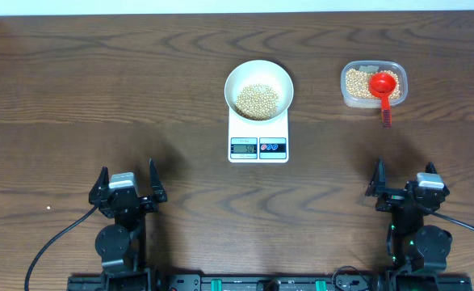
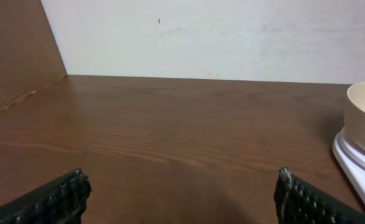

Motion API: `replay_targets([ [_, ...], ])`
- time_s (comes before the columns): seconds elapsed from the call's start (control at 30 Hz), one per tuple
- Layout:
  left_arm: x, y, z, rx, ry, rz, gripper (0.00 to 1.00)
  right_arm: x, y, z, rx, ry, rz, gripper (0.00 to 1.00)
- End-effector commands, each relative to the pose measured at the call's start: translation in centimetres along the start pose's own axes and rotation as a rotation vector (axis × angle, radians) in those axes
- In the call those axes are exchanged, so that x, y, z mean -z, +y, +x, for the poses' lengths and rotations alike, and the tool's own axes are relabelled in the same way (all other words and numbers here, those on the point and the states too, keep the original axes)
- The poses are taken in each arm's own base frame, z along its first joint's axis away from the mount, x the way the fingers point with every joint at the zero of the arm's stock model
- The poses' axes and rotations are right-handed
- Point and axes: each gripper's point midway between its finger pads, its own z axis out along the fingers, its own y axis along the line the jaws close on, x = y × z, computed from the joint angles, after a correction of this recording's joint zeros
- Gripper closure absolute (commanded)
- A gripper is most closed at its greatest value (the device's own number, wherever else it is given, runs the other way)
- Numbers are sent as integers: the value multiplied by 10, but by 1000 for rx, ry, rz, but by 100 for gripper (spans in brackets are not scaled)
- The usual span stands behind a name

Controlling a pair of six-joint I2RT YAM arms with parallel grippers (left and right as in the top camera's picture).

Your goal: Scoop item into bowl and weigh 50g on scale

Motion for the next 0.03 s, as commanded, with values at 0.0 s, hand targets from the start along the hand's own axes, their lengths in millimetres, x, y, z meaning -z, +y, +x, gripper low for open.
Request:
replay_targets([
  [0.0,0,6,15,9,54,-33,3,0,2,1,15,-1,-11,1],
])
